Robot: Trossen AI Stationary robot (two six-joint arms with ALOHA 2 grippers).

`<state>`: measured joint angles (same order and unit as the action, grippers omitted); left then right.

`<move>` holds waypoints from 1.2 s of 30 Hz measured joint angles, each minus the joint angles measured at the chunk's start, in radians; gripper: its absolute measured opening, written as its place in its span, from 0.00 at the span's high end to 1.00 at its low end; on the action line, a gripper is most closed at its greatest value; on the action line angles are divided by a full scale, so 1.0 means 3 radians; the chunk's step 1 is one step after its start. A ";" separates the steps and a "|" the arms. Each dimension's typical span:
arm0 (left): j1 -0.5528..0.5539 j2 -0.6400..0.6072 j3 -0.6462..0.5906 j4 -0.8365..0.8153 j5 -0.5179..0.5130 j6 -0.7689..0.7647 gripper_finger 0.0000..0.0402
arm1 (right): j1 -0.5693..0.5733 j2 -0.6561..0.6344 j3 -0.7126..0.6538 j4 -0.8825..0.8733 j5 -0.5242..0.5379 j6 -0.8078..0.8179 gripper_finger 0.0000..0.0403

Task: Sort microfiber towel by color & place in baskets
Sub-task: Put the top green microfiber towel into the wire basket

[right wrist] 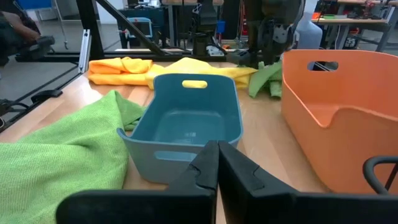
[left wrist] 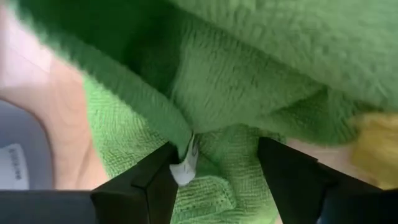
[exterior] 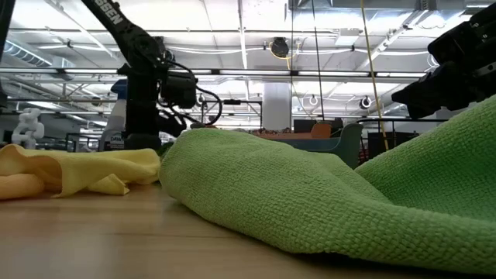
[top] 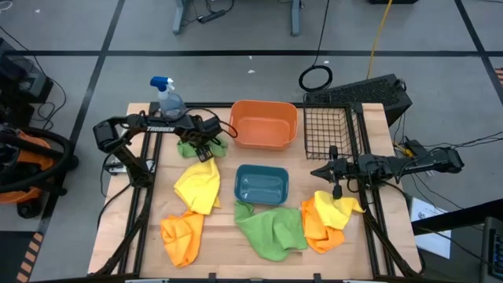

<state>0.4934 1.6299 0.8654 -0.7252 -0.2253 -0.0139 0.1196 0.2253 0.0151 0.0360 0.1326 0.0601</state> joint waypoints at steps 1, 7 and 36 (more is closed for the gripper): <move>0.0000 0.0000 -0.0047 0.0059 0.0001 -0.0007 0.45 | 0.0000 0.0000 0.0000 0.0000 0.0000 0.0001 1.00; -0.0004 -0.0019 -0.0272 0.0373 0.0004 -0.0022 0.49 | 0.0000 0.0000 0.0000 0.0009 0.0000 0.0010 1.00; -0.0198 -0.0718 -0.0083 0.0080 0.0191 -0.0219 0.95 | -0.0001 0.0004 -0.0010 0.0388 0.0181 0.0085 1.00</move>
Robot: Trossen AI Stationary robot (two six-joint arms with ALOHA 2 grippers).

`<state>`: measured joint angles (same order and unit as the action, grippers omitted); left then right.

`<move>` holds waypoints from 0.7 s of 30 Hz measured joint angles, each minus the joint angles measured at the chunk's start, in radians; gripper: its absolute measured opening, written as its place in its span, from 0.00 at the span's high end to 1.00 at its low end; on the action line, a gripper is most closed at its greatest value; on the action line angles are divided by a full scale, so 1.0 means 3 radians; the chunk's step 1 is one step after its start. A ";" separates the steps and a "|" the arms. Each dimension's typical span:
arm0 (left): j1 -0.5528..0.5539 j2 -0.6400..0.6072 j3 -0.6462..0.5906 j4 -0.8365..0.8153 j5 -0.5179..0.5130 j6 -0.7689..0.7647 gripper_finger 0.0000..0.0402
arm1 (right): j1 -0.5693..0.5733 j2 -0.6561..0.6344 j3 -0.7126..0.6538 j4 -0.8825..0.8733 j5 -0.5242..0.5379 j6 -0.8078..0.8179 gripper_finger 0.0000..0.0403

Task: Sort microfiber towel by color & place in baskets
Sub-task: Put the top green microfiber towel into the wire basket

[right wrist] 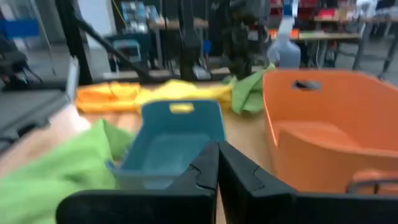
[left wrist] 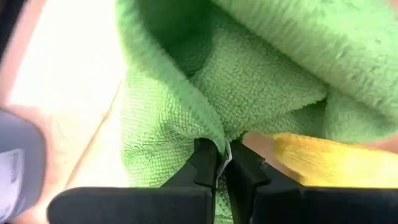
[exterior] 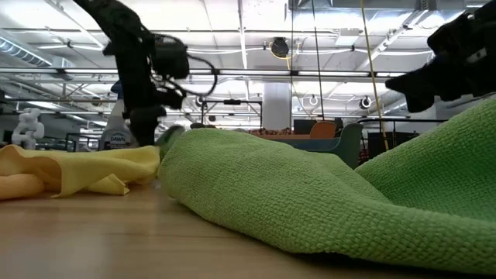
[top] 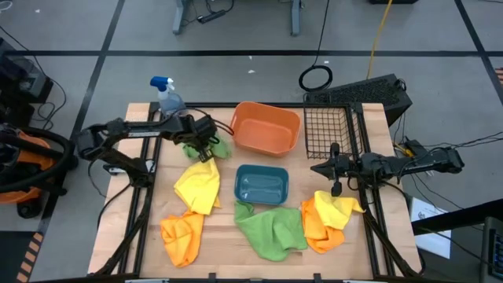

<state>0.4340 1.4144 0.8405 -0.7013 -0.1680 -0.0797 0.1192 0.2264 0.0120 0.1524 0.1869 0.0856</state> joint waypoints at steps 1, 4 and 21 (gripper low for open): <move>-0.0026 -0.0090 0.0016 -0.0062 0.0010 -0.0043 0.95 | 0.0000 0.0000 0.0000 0.0044 -0.0006 0.0026 1.00; -0.0097 -0.0359 0.0036 -0.0180 0.0006 -0.0169 0.95 | 0.0000 0.0001 0.0000 0.0118 -0.0003 0.0108 1.00; -0.1329 -0.1368 0.0040 0.0155 0.0023 -0.0722 0.95 | 0.0194 0.0136 0.0009 0.1514 0.0021 0.0451 1.00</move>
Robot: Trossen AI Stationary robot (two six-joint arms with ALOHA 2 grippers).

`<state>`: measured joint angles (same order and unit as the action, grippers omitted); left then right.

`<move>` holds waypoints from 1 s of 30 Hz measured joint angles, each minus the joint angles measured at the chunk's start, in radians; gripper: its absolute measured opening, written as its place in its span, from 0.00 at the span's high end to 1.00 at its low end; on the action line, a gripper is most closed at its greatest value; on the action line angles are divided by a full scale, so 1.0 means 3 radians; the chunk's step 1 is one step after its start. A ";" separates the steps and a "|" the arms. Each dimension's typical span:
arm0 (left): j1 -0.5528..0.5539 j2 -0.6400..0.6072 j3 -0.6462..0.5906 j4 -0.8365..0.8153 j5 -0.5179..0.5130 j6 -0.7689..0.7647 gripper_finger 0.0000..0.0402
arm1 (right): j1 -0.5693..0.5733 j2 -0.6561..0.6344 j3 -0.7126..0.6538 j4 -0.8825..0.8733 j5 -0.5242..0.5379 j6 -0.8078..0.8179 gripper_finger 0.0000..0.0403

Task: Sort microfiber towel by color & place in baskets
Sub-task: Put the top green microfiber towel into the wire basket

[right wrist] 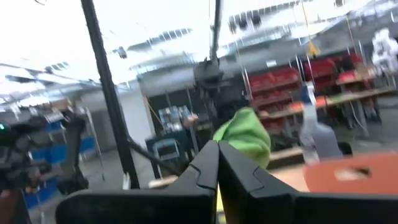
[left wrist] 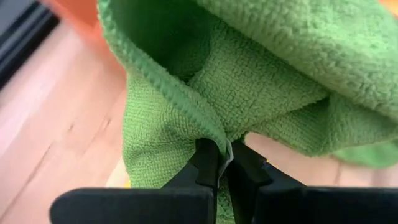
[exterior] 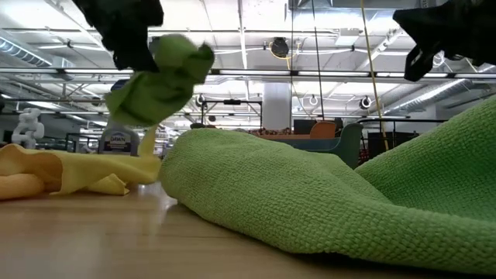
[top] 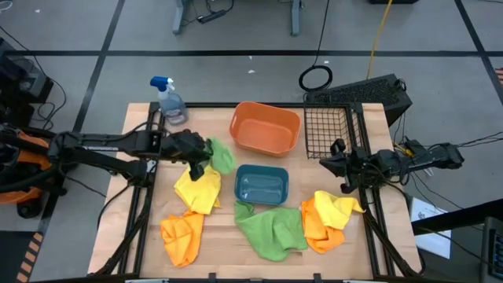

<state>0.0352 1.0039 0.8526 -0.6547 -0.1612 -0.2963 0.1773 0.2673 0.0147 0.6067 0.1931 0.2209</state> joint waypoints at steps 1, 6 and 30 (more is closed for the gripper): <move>-0.0070 -0.0004 0.0001 0.0087 -0.0047 -0.0009 0.95 | 0.0021 0.0044 0.0000 0.0061 0.0038 -0.0005 1.00; -0.0344 0.0049 0.0001 0.0495 -0.0195 0.0053 0.95 | 0.0130 0.0458 0.0000 0.0305 0.0169 0.0072 1.00; -0.0931 0.1013 0.0003 0.1490 -0.0720 0.0292 0.95 | 0.0842 0.4040 0.2751 -0.0345 0.1050 -0.1503 0.63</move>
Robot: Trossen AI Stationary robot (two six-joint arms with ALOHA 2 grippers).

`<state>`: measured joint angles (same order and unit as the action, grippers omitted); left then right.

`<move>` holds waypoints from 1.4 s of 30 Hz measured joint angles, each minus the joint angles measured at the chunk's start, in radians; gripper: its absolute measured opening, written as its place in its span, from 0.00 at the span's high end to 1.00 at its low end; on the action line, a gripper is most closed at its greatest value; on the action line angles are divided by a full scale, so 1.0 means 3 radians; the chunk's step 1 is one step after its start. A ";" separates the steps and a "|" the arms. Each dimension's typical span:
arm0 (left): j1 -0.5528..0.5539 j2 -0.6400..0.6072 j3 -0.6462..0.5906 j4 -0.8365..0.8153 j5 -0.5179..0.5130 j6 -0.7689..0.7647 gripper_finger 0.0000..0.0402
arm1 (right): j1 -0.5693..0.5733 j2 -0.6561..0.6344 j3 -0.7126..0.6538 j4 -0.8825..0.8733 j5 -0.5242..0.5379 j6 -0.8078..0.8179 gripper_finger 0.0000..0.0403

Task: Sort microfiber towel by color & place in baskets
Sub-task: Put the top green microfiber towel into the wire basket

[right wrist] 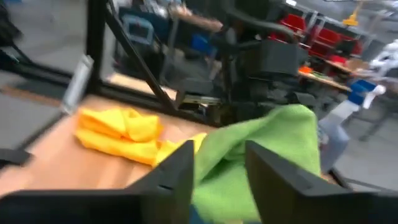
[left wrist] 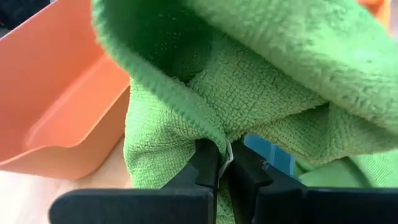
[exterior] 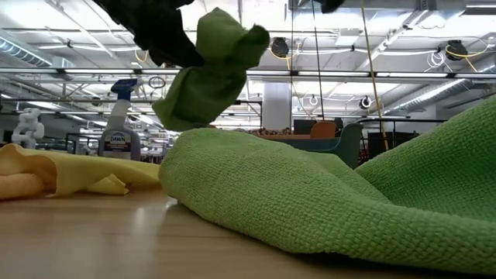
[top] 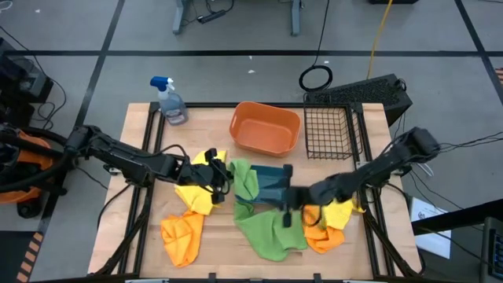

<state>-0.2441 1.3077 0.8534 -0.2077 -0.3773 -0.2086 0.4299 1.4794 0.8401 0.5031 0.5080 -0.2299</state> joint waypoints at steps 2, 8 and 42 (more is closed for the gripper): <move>-0.0025 0.0003 0.0001 0.0001 -0.0001 -0.0071 0.95 | 0.0086 0.0291 0.0241 -0.0117 0.0388 -0.0127 0.54; -0.0089 0.0002 0.0001 0.0076 -0.0066 -0.0251 0.95 | 0.0266 0.1096 0.0832 -0.0123 0.1222 -0.0724 0.30; -0.0765 0.0045 0.0001 0.0845 -0.0055 -0.0333 0.95 | 0.0382 0.1797 0.1505 0.0002 0.2140 -0.1061 0.23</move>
<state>-0.4736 1.3212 0.8536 0.0457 -0.3939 -0.3084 0.5446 2.0185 1.2915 0.5039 1.1501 -0.5483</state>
